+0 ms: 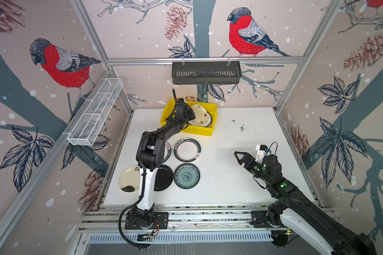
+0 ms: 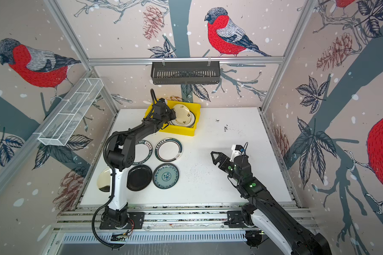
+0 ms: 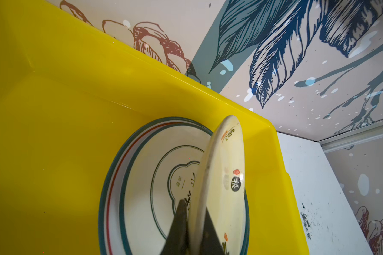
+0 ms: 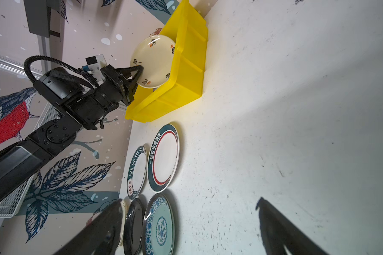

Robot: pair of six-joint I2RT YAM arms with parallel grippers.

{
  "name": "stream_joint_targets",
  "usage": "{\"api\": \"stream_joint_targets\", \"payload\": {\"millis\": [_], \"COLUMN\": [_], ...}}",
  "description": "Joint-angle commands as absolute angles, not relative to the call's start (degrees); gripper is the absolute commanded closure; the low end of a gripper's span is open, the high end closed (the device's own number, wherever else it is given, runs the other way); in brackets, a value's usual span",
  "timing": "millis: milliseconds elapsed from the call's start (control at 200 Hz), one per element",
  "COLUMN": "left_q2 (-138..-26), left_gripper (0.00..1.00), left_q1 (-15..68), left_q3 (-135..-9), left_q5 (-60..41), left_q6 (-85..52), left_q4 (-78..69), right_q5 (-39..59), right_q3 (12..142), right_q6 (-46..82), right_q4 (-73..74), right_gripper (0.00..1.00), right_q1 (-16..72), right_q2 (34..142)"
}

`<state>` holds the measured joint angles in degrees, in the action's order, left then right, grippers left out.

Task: Place the plates into the plastic bin on the countertop
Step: 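Carry the cream plate into the yellow bin with left gripper and release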

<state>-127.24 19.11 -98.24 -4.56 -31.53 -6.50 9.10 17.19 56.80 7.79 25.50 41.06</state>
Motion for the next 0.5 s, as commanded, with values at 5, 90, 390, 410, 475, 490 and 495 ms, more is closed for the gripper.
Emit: {"api": "stream_joint_targets", "payload": {"millis": [5, 90, 390, 410, 475, 490, 495], "left_q2": [-127.57, -127.28, -125.53, -125.32, -124.27, -124.01, -123.93], "left_gripper": [0.86, 0.71, 0.44, 0.39, 0.26, 0.23, 0.22], "left_q1": [19.49, 19.86, 20.63, 20.7, 20.91, 21.03, 21.02], "left_q3": [-99.09, -99.06, -97.93, -97.61, -96.55, -96.32, -96.28], "left_q5": [-5.0, -4.65, -4.94, -4.86, -4.36, -4.27, -4.2], "left_q6": [-30.5, -29.7, -28.91, -28.79, -28.6, -28.55, -28.56], "left_q4": [-4.85, -4.62, -4.9, -5.07, -5.69, -5.83, -5.86], "right_q5": [9.69, 9.58, 9.57, 9.5, 9.34, 9.25, 9.24], "right_q3": [17.62, 17.58, 17.47, 17.49, 17.49, 17.49, 17.49], "right_q6": [56.29, 56.34, 56.67, 56.69, 56.84, 56.91, 56.93], "right_q4": [9.34, 8.97, 8.46, 8.37, 7.88, 7.76, 7.7], "right_gripper": [0.05, 0.05, 0.05, 0.05, 0.05, 0.05, 0.05], "right_q1": [25.57, 25.51, 25.51, 25.52, 25.54, 25.53, 25.55], "right_q2": [41.04, 41.05, 40.78, 40.72, 40.45, 40.43, 40.43]}}
